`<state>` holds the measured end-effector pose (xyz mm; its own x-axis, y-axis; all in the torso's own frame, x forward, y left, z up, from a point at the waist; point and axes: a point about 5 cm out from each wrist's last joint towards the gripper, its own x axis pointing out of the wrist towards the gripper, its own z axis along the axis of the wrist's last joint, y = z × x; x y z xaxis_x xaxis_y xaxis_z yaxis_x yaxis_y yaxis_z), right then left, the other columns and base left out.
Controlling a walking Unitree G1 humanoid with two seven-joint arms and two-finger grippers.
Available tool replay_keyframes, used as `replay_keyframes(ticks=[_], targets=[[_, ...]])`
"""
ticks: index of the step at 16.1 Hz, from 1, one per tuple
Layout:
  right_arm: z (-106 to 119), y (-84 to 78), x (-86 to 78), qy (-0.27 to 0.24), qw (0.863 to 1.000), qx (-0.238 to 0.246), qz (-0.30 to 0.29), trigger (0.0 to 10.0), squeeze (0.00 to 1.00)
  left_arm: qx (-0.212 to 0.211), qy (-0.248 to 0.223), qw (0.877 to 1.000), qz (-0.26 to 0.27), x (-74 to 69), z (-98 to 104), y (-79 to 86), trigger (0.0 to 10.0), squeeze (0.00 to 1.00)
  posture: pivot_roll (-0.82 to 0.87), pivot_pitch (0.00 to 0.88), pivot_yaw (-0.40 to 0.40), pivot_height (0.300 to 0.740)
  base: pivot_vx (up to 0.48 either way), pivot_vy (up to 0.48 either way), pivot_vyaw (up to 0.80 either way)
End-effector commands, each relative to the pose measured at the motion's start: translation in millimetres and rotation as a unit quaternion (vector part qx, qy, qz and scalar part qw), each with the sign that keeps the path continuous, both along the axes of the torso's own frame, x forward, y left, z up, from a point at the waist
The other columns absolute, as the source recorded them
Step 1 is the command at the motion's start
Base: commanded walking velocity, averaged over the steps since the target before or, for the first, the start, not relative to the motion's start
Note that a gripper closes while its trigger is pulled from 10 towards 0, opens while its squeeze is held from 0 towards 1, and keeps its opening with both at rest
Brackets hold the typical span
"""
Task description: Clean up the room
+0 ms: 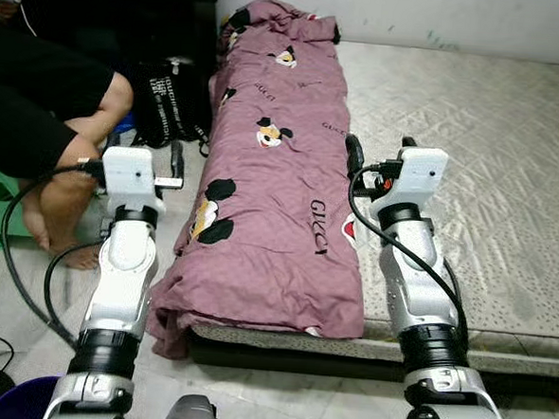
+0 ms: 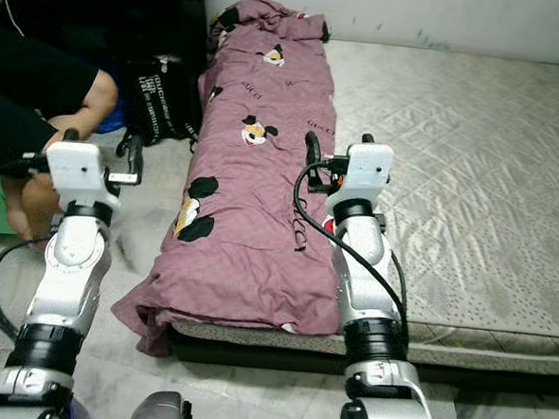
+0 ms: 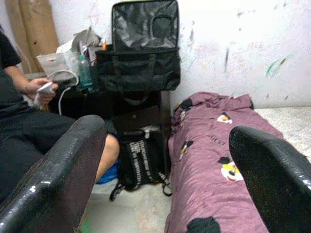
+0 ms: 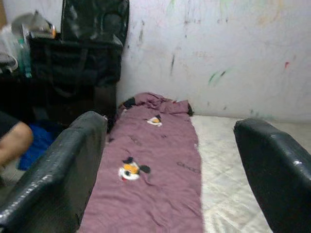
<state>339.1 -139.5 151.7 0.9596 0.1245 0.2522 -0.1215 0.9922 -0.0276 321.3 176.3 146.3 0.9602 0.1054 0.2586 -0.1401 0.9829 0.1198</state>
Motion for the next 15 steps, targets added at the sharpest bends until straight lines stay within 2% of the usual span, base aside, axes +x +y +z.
replay_keyframes(ticks=[1,3,6,8,15], targets=[[4,4.8,-1.6,-0.009,1.000,-0.019,0.011,10.0,0.00,0.003,0.010,1.000,-0.007,1.3,-2,-2.1,10.0,0.00,-0.05,0.000,-0.019,0.740,0.000,0.000,0.79],[3,4.8,-3.5,-0.008,1.000,-0.018,0.012,10.0,0.00,0.002,0.010,1.000,-0.008,1.5,-2,-3.5,10.0,0.00,-0.05,0.000,-0.020,0.740,0.000,0.000,0.79],[4,14.8,-3.3,-0.008,0.999,-0.011,0.033,10.0,0.00,0.003,0.008,1.000,-0.007,1.6,-1,-4.1,10.0,0.00,-0.04,0.000,-0.026,0.740,0.000,0.000,0.79],[9,21.6,-4.6,-0.022,0.998,-0.028,0.058,10.0,0.00,0.001,0.006,1.000,-0.006,2.3,0,-5.4,10.0,0.00,-0.04,0.000,-0.038,0.740,0.000,0.000,0.79],[1,19.7,-7.9,-0.007,0.998,-0.012,0.061,10.0,0.00,0.001,0.013,1.000,-0.015,0.2,-3,-9.4,10.0,0.00,-0.02,0.000,-0.031,0.740,0.000,0.000,0.79]])
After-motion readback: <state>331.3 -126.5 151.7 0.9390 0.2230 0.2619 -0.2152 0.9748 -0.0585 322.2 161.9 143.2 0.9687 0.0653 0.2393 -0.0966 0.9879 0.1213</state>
